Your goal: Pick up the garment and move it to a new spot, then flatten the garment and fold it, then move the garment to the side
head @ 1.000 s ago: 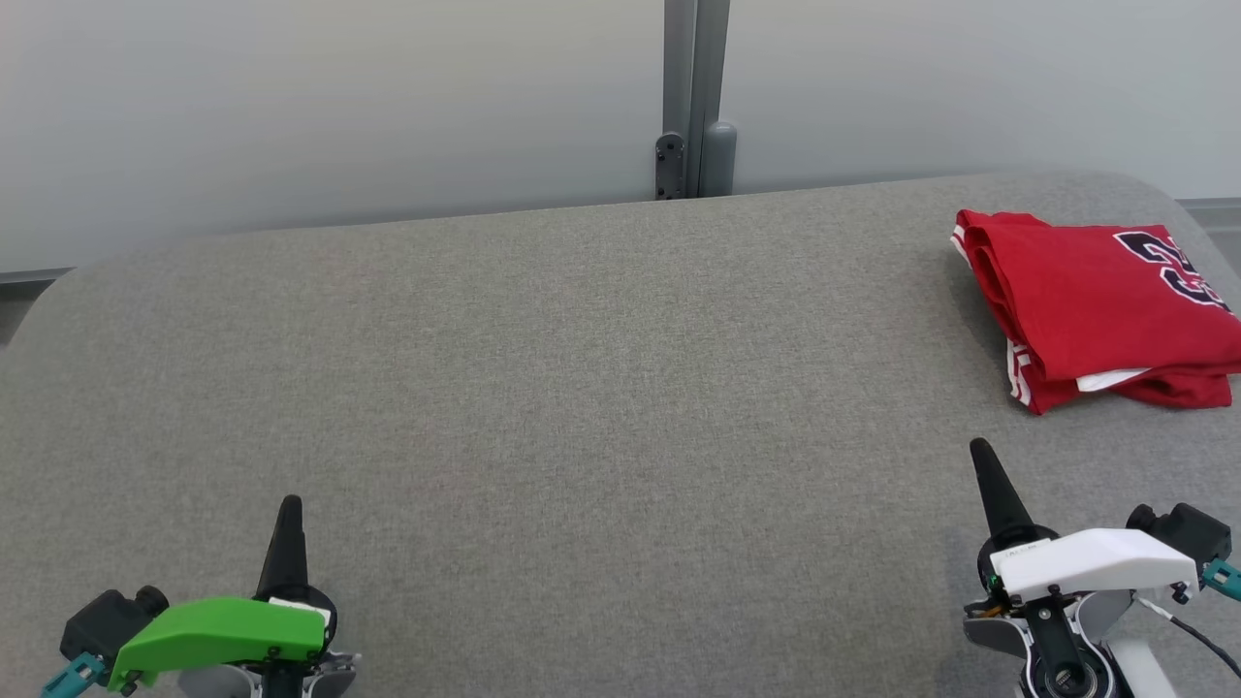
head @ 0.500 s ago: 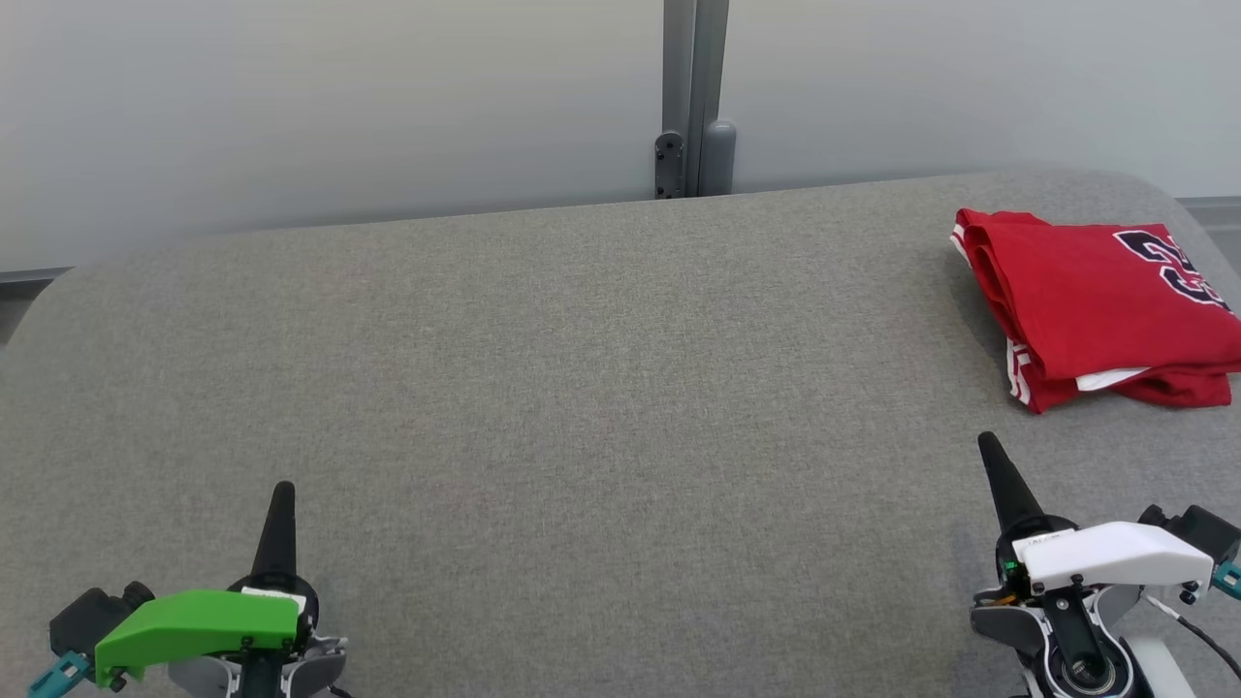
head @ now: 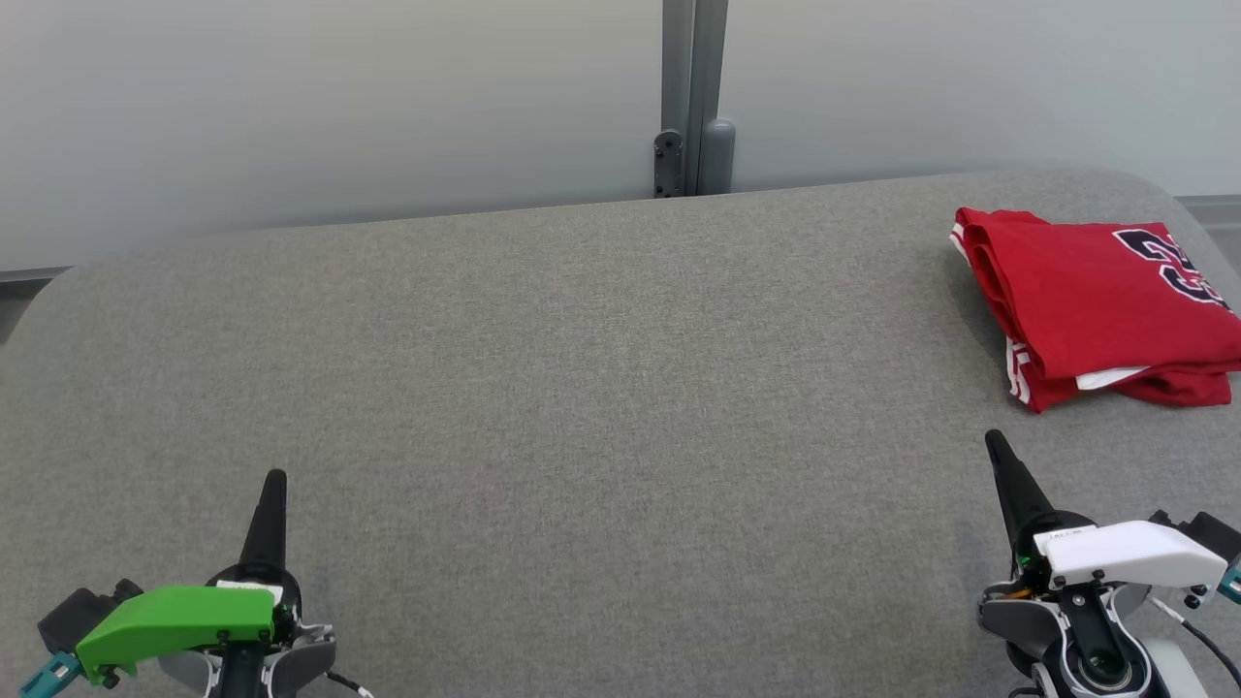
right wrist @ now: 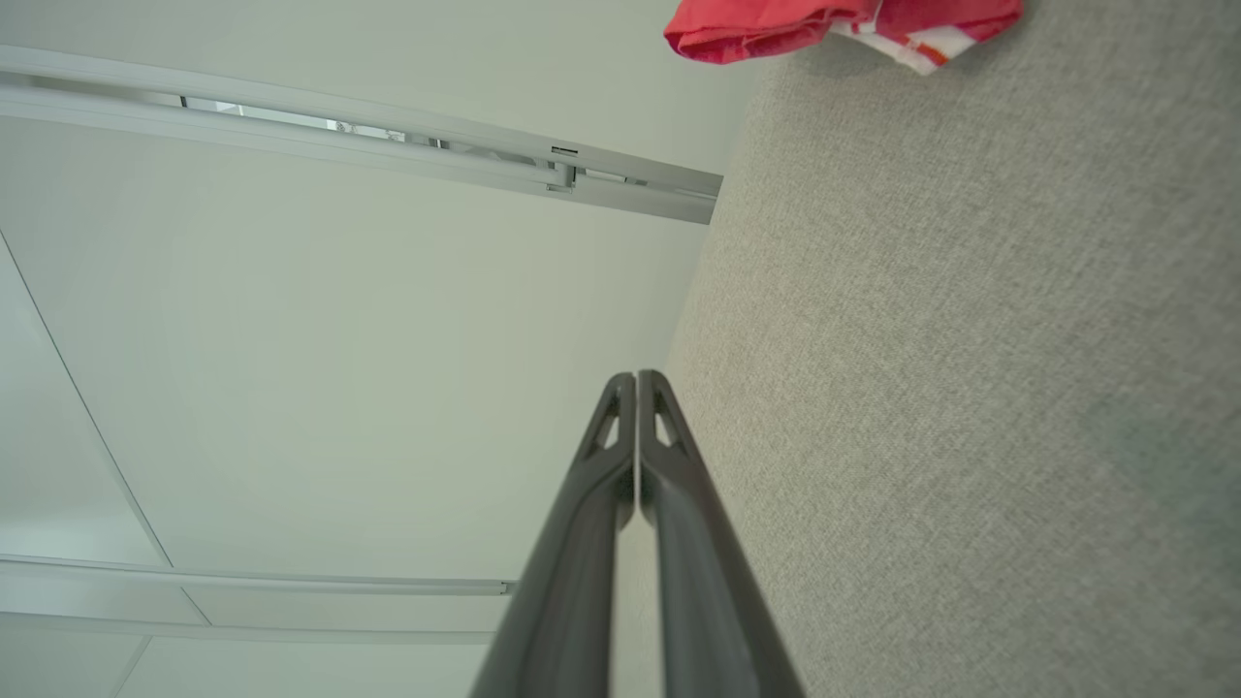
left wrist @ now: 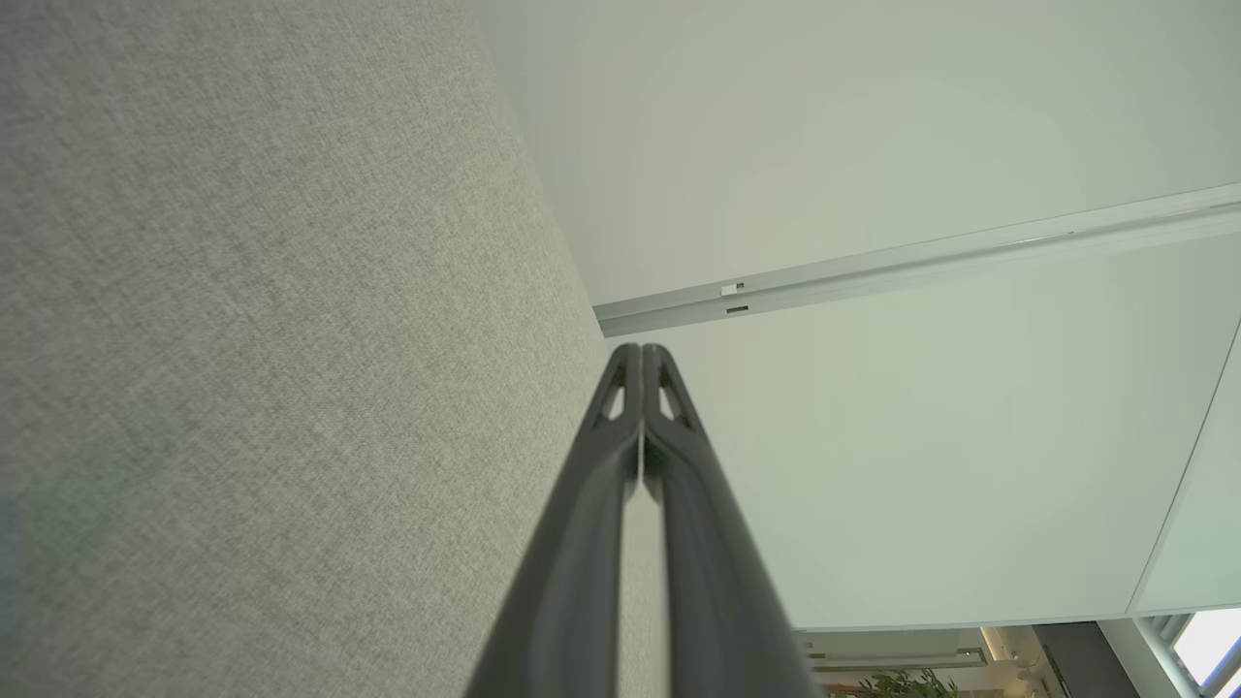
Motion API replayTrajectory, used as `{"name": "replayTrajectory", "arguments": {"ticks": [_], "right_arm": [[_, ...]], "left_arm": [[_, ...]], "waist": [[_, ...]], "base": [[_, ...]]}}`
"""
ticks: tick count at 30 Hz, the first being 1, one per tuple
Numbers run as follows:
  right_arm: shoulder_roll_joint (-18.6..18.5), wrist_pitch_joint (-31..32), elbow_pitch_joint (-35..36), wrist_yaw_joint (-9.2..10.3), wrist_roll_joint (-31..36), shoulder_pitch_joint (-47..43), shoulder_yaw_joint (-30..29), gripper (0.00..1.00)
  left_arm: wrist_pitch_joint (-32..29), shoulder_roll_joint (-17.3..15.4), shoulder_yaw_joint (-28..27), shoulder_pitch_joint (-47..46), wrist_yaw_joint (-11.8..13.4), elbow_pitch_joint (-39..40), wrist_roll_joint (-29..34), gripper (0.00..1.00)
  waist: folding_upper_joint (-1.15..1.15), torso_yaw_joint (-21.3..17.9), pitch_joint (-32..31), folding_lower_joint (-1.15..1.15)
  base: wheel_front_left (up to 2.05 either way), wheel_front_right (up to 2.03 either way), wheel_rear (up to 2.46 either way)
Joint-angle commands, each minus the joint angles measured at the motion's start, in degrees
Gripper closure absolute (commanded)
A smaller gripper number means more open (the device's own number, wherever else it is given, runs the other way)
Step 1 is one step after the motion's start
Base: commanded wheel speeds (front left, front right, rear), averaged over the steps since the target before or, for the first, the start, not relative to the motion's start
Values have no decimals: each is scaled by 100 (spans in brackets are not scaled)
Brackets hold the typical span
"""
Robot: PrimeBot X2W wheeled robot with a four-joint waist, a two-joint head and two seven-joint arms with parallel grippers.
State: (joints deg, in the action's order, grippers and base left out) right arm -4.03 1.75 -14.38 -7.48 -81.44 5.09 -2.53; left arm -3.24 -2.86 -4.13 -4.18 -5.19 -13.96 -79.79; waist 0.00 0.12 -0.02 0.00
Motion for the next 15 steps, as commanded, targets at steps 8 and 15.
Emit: {"name": "replayTrajectory", "arguments": {"ticks": [8, 15], "right_arm": [[-16, 126, 56, -2, -424, 108, -94, 100], [-9, 211, 57, -2, -692, 117, -150, 100]], "left_arm": [[-124, -9, -101, -146, -107, 9, -457, 100], [-195, -8, -157, -192, -159, 3, -725, 100]], "waist": [[0, -3, 5, 0], [0, -6, 10, 0]], "base": [[0, 0, 0], [0, 0, 0]]}}
